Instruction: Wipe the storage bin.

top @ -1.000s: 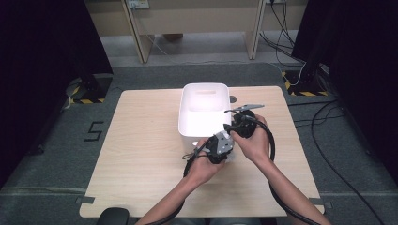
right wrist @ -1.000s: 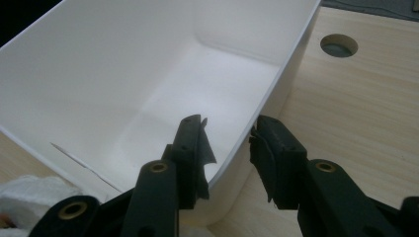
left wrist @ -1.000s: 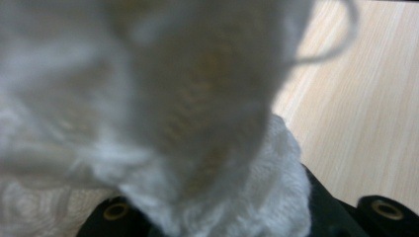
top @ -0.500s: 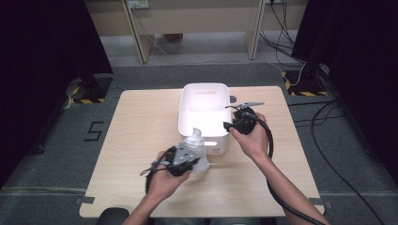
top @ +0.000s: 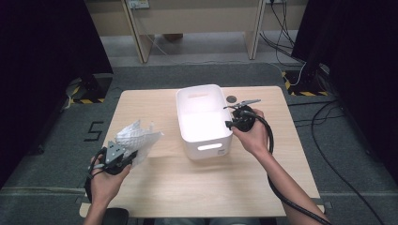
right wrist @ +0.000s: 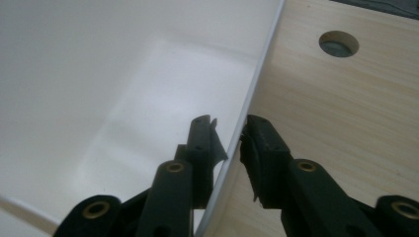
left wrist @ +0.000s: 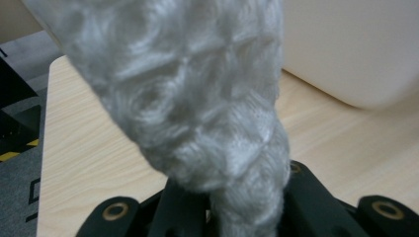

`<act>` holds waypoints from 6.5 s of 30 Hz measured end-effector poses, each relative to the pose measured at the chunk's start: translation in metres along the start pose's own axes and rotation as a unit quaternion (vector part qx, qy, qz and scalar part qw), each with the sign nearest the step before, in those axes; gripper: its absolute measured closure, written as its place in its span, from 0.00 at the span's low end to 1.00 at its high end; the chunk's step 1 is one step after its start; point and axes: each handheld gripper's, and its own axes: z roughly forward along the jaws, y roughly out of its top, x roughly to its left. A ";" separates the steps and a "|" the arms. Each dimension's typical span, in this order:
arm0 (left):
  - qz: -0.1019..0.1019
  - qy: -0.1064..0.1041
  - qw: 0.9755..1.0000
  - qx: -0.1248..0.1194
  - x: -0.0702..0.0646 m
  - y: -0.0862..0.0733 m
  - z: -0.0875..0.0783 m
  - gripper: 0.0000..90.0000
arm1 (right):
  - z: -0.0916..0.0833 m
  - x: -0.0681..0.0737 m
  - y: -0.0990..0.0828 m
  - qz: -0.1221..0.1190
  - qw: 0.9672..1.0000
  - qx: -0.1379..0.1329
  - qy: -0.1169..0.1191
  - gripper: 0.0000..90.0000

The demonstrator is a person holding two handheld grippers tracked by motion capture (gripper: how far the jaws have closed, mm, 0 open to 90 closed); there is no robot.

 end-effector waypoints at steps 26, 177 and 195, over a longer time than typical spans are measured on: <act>0.029 -0.091 0.995 -0.023 -0.003 0.048 0.086 0.90 | -0.043 0.023 -0.041 -0.053 0.996 0.044 0.049 0.85; 0.121 -0.148 0.980 0.064 -0.078 0.008 0.088 0.90 | -0.024 0.008 -0.022 0.045 0.998 0.013 -0.042 0.77; 0.148 -0.149 0.977 0.029 -0.086 0.044 0.064 0.90 | -0.024 0.008 -0.023 0.043 0.998 0.009 -0.042 0.77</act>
